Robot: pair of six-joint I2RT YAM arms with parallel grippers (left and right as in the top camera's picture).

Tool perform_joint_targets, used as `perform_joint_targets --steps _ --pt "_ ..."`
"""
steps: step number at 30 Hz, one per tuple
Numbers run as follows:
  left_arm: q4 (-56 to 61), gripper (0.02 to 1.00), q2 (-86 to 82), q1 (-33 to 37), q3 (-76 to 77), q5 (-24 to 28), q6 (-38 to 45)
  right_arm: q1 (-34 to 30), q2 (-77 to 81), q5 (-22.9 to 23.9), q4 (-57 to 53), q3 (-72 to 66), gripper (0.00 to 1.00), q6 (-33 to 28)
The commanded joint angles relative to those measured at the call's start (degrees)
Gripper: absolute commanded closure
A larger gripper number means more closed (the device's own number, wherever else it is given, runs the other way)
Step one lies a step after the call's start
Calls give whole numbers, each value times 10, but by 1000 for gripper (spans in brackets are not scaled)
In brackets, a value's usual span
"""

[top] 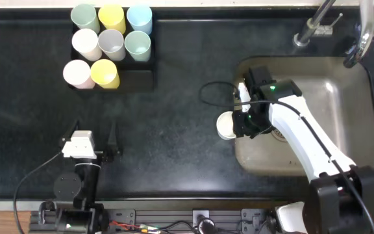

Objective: Store Cups

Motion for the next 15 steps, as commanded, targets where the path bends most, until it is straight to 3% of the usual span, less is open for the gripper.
perform_joint_targets --steps 1,5,13,15 --pt "-2 18 -6 -2 -1 5 6 2 -4 -2 5 -3 524 1" --pt "-2 18 -6 -2 -1 5 6 2 -10 -2 7 3 610 1" --pt "-2 18 -6 -2 -1 5 6 2 -23 -2 9 8 941 0" --pt "-2 18 -6 -2 -1 5 6 2 -23 -2 9 8 956 0"
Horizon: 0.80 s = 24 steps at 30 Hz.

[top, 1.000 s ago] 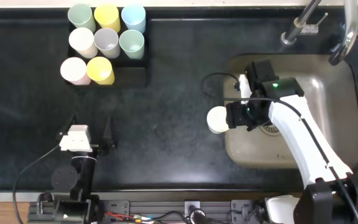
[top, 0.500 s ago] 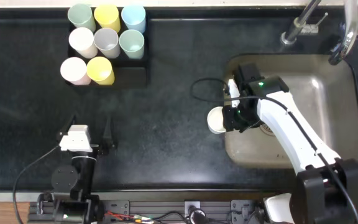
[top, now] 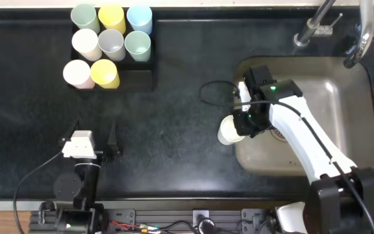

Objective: Store Cups

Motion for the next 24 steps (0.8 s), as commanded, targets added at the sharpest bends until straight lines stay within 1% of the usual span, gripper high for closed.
perform_joint_targets --steps 1,8,12,19,21,24 --pt "-2 18 -6 -2 -1 5 6 2 -17 -2 2 8 958 3" --pt "-2 20 -6 -2 -1 5 6 2 -26 -5 3 18 956 3" --pt "-2 18 -6 -2 -1 5 6 2 -46 -5 -14 70 958 2" --pt "-2 20 -6 -2 -1 5 6 2 -49 -2 -53 289 961 -1" --pt "-2 18 -6 -2 -1 5 6 3 -43 -4 -58 356 961 8" --pt "-2 18 -6 -2 -1 5 6 14 -23 -23 -69 445 961 28"
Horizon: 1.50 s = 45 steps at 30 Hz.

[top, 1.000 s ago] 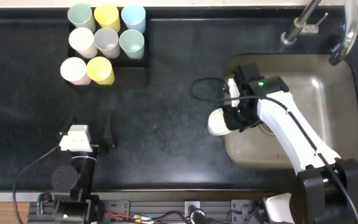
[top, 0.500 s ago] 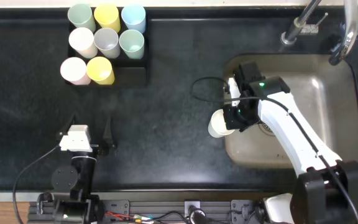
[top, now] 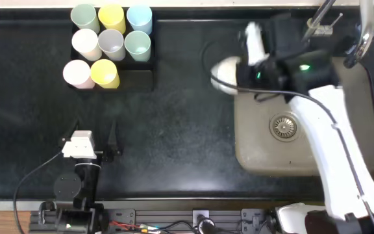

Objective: Store Cups

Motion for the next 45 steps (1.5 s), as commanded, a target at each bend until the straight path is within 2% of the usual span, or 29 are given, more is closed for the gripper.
perform_joint_targets --steps 1,8,13,21,29,40,45 --pt "-2 18 -6 -2 -1 6 6 20 8 -25 -11 123 961 33" --pt "-2 18 -6 -2 -1 6 6 84 98 -69 -30 270 961 125" --pt "-2 18 -6 -2 -1 6 6 129 167 -70 -30 318 961 164" --pt "-2 18 -6 -2 -1 6 6 194 252 -62 -32 319 961 198" --pt "-2 18 -6 -2 -1 6 6 219 322 -18 -31 319 961 214" --pt "-2 20 -6 -2 -1 6 6 224 383 15 -12 319 961 240" --pt "-2 18 -6 -2 -1 6 6 224 401 16 9 319 961 249"
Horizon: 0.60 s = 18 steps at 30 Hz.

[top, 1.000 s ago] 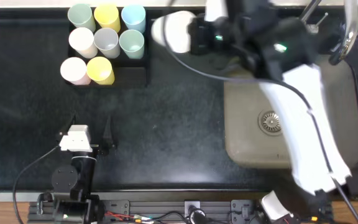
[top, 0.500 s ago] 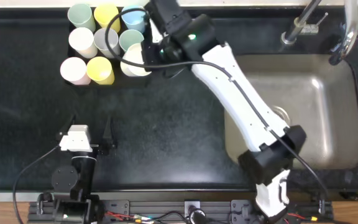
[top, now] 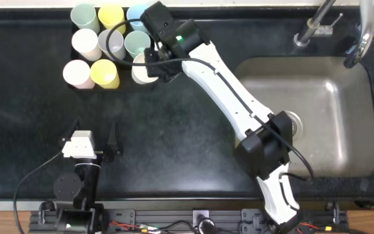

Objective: Store Cups

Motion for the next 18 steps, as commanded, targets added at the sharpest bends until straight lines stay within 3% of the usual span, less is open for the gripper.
perform_joint_targets --steps 1,18 --pt "-2 18 -6 -2 -1 5 6 4 19 9 17 18 961 15" --pt "-2 18 -6 -2 -1 5 6 6 63 5 86 18 958 39"
